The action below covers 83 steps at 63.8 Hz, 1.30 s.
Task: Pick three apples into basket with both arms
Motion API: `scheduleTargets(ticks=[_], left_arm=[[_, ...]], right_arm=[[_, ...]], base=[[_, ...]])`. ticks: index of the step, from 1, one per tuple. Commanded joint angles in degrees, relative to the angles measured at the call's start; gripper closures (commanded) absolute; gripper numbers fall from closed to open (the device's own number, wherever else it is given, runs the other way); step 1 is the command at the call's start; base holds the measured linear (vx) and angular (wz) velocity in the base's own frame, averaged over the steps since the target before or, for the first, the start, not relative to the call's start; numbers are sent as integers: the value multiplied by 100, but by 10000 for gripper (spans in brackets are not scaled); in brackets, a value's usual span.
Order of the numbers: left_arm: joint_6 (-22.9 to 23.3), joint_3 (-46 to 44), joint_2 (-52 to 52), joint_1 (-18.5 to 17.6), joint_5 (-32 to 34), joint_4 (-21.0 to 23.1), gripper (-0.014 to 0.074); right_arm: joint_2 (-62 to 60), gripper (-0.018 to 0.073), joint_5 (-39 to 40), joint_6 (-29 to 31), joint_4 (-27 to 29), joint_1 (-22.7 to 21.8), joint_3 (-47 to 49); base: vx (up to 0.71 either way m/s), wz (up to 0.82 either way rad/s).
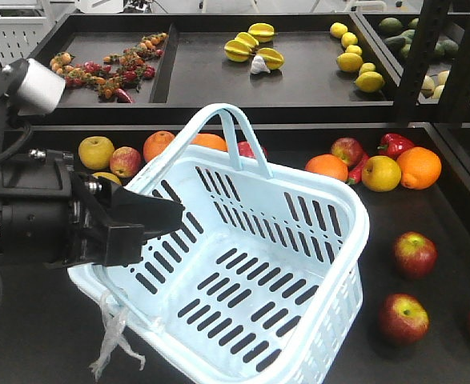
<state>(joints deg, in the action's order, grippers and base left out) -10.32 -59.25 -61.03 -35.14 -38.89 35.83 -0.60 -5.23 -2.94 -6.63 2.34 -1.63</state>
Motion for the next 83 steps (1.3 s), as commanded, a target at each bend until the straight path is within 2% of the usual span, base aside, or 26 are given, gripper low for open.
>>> scheduleTargets(ticks=[1, 83], left_arm=[[3, -163, 139, -31, 432, 270, 604], [3, -163, 139, -31, 437, 270, 604]], right_arm=[[-59, 561, 399, 48, -45, -37, -78], [-59, 561, 399, 48, -45, -37, -78]], base=[[5, 0], [0, 0]])
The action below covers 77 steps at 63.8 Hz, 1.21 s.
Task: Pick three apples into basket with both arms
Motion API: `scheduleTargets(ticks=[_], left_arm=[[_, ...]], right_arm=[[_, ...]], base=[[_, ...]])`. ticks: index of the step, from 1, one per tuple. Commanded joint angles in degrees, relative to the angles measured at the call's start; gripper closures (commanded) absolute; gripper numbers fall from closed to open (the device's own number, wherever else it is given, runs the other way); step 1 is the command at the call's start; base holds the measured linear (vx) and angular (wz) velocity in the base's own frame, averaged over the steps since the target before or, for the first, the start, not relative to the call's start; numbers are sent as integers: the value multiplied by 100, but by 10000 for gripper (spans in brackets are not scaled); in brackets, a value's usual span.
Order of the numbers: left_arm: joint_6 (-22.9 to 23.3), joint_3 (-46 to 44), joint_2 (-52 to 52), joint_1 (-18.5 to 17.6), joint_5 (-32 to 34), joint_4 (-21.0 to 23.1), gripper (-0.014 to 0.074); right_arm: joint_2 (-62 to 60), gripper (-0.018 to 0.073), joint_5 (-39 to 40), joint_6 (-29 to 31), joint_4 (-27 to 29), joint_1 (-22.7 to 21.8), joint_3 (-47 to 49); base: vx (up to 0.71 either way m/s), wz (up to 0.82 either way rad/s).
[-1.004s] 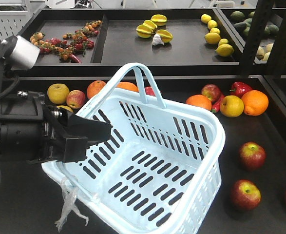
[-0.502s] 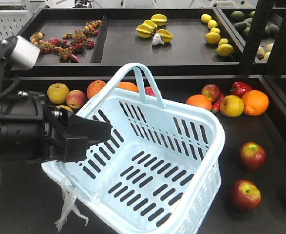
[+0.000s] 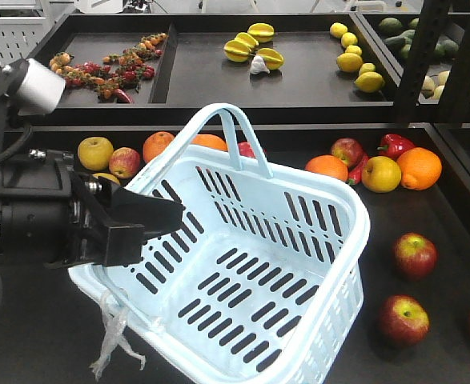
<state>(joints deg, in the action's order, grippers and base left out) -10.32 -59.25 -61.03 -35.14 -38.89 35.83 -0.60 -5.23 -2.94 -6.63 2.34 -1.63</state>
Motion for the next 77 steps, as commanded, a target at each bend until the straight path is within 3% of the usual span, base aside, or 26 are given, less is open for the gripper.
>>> scheduleTargets(ticks=[1, 13, 23, 37, 54, 77], left_arm=[[3, -163, 139, -31, 437, 270, 604], [-158, -163, 139, -31, 593, 93, 604], [-807, -191, -43, -21, 963, -290, 604], [-2043, -339, -775, -21, 1068, -335, 604], [-3081, -1748, -2069, -21, 300, -335, 604], [-4317, -3914, -3873, -21, -1665, -335, 604]], right_arm=[[-59, 561, 399, 48, -45, -37, -78], [-59, 561, 399, 48, -45, -37, -78], [-59, 561, 399, 48, -45, -37, -78], [-59, 561, 399, 48, -45, -37, -78], [-59, 561, 399, 48, -45, -37, -78], [-59, 561, 399, 48, -45, -37, -78]], base=[[0, 0], [0, 0], [0, 0], [0, 0], [0, 0], [0, 0]])
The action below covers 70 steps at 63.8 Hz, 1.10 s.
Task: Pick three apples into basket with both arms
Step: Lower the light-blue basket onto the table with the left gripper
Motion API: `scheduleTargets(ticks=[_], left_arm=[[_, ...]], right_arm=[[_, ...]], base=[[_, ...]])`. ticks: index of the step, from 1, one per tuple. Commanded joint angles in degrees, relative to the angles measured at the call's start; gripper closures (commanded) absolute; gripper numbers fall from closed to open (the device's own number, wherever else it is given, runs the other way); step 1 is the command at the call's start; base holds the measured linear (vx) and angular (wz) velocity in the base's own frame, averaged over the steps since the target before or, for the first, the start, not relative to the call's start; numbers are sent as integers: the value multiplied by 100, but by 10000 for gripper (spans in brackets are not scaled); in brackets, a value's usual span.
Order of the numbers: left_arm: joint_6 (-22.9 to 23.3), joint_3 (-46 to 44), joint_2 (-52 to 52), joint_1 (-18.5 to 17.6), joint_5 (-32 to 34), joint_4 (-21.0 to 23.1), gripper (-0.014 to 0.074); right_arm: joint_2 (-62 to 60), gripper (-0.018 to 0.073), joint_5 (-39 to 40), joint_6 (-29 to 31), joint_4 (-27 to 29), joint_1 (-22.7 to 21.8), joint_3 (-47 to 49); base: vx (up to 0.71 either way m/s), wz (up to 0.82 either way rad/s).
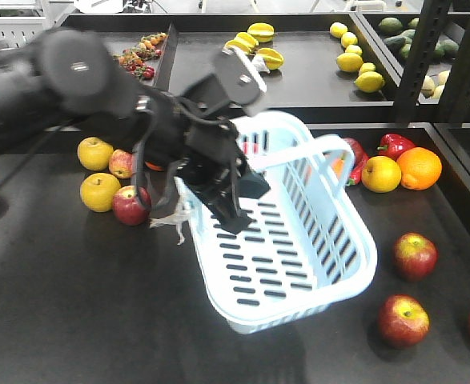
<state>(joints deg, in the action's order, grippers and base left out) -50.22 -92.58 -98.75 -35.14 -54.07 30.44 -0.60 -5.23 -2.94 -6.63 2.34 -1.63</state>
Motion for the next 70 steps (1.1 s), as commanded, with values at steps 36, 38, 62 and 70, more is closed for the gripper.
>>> scheduleTargets(ticks=[36, 38, 62, 70], left_arm=[[-1072, -1133, -1346, -21, 290, 158, 604], [-1072, -1133, -1354, -21, 290, 158, 603], [-1072, -1133, -1369, -21, 249, 143, 456], [-1061, -1133, -1369, -21, 224, 143, 305]], right_arm=[[-59, 561, 399, 48, -45, -37, -78], [-59, 561, 399, 48, -45, -37, -78], [-59, 561, 399, 48, -45, -37, -78], [-59, 561, 399, 48, -45, -37, -78]], base=[[0, 0], [0, 0], [0, 0], [0, 0]])
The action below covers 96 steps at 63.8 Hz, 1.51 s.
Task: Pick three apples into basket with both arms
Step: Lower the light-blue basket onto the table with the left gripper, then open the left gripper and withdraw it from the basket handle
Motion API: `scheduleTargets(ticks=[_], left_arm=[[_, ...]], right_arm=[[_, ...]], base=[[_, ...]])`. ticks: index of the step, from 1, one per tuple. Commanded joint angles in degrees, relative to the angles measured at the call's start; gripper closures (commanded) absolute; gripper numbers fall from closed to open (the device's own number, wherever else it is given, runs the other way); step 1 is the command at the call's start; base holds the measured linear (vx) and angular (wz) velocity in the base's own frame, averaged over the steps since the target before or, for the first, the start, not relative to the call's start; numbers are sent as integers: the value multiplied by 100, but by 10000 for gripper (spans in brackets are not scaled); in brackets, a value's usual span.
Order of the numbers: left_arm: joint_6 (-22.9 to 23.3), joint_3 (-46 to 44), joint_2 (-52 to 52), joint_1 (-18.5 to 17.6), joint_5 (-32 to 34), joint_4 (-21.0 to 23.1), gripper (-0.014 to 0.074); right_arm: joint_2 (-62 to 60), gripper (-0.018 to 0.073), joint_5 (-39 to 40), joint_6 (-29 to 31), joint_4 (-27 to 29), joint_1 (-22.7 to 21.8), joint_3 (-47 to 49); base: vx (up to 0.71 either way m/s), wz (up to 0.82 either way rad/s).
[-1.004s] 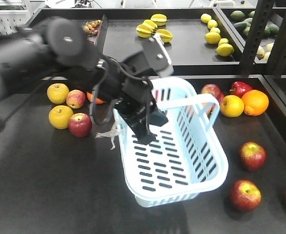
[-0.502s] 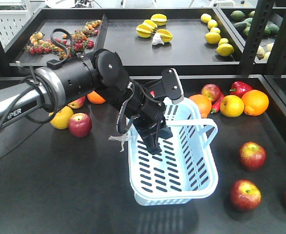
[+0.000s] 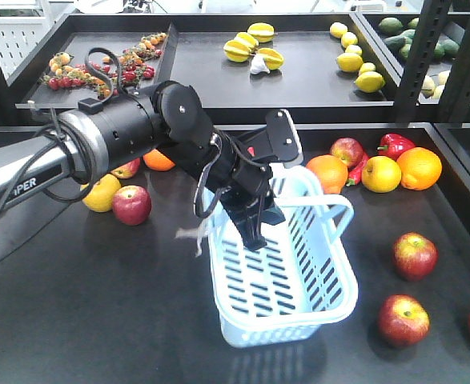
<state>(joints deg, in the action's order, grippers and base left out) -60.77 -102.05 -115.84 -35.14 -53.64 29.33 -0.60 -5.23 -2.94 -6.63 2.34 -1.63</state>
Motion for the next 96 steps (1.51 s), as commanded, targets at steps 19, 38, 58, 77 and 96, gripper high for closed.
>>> scheduleTargets(ticks=[19, 38, 58, 77, 96], left_arm=[[207, -186, 373, -21, 143, -37, 101], [1100, -186, 1010, -21, -25, -381, 188], [2503, -176, 2273, -21, -1625, -1372, 606], [2851, 1234, 4037, -21, -953, -913, 604], [2816, 4750, 6085, -21, 1707, -268, 604]], right_arm=[[-59, 561, 399, 48, -45, -37, -78], [-59, 561, 399, 48, -45, -37, -78], [-59, 561, 399, 48, -45, -37, -78], [-59, 561, 399, 48, -45, -37, -78], [-59, 561, 399, 48, -45, -37, -78]], base=[[0, 0], [0, 0], [0, 0], [0, 0], [0, 0]])
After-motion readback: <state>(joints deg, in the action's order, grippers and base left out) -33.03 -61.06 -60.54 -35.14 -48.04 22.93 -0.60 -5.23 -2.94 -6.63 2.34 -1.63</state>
